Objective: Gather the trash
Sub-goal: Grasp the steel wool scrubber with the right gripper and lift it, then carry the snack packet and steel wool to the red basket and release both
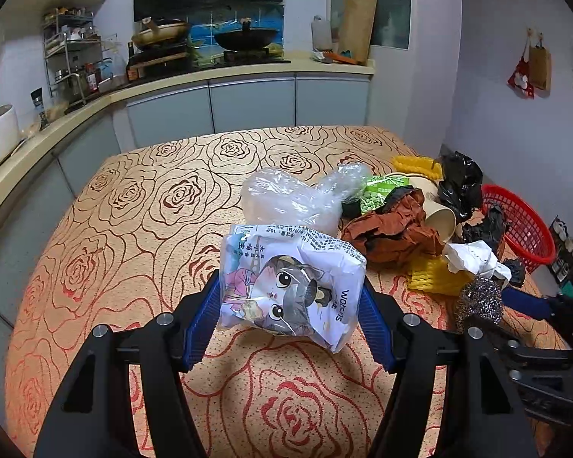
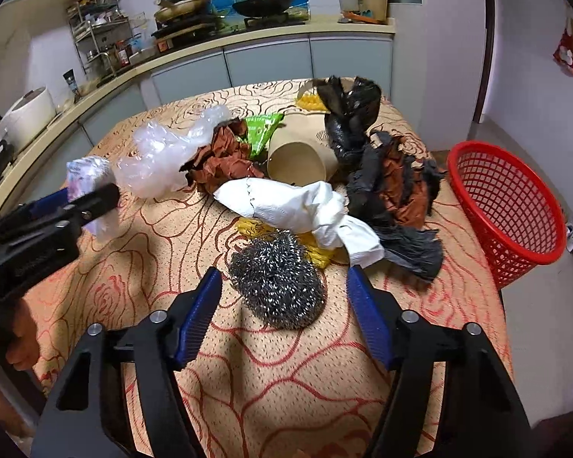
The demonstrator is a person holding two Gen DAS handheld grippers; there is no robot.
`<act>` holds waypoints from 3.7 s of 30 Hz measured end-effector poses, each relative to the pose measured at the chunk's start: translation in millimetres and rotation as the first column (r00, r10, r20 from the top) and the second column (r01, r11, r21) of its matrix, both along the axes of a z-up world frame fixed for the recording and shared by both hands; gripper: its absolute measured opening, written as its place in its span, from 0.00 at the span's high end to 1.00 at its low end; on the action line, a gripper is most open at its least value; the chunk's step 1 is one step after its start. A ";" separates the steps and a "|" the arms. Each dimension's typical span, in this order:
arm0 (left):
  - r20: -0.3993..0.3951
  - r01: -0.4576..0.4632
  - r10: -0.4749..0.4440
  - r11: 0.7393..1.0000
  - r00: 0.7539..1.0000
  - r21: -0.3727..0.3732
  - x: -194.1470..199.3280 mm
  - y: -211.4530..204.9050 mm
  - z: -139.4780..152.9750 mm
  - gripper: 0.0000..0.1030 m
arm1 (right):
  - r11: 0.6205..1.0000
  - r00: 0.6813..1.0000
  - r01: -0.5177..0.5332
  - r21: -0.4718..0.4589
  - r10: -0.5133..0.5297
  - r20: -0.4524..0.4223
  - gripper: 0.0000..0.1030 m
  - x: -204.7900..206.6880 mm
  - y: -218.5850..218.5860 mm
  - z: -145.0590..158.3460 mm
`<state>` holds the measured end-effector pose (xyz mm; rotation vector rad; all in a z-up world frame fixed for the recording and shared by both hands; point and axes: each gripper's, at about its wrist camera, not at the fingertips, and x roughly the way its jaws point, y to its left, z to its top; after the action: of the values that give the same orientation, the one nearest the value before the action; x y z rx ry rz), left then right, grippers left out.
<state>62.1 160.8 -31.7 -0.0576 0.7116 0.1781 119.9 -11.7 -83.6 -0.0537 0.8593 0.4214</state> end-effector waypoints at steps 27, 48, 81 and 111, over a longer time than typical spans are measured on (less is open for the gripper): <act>0.070 -0.010 0.008 1.000 0.998 0.019 -20.3 -8.3 24.5 0.38 | 0.994 0.996 -0.011 0.109 0.001 0.091 0.58 -25.8 -22.6 39.9; 0.173 0.165 -0.172 0.985 0.970 0.052 15.3 -82.3 64.8 0.38 | 0.970 0.943 0.189 0.151 -0.222 0.248 0.58 -7.1 -110.2 98.0; 0.110 0.396 -0.393 0.918 0.913 -0.011 148.7 -224.9 34.4 0.37 | 0.892 0.866 0.437 0.114 -0.452 0.213 0.58 69.7 -224.8 69.2; -0.004 0.413 -0.413 0.911 0.911 -0.006 203.6 -266.0 -8.4 0.34 | 0.900 0.904 0.412 0.138 -0.423 0.061 0.42 128.6 -252.4 30.2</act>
<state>265.7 -105.1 -40.1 0.0902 0.7142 -0.2311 248.5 -264.2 -53.5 0.2227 0.7291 0.0637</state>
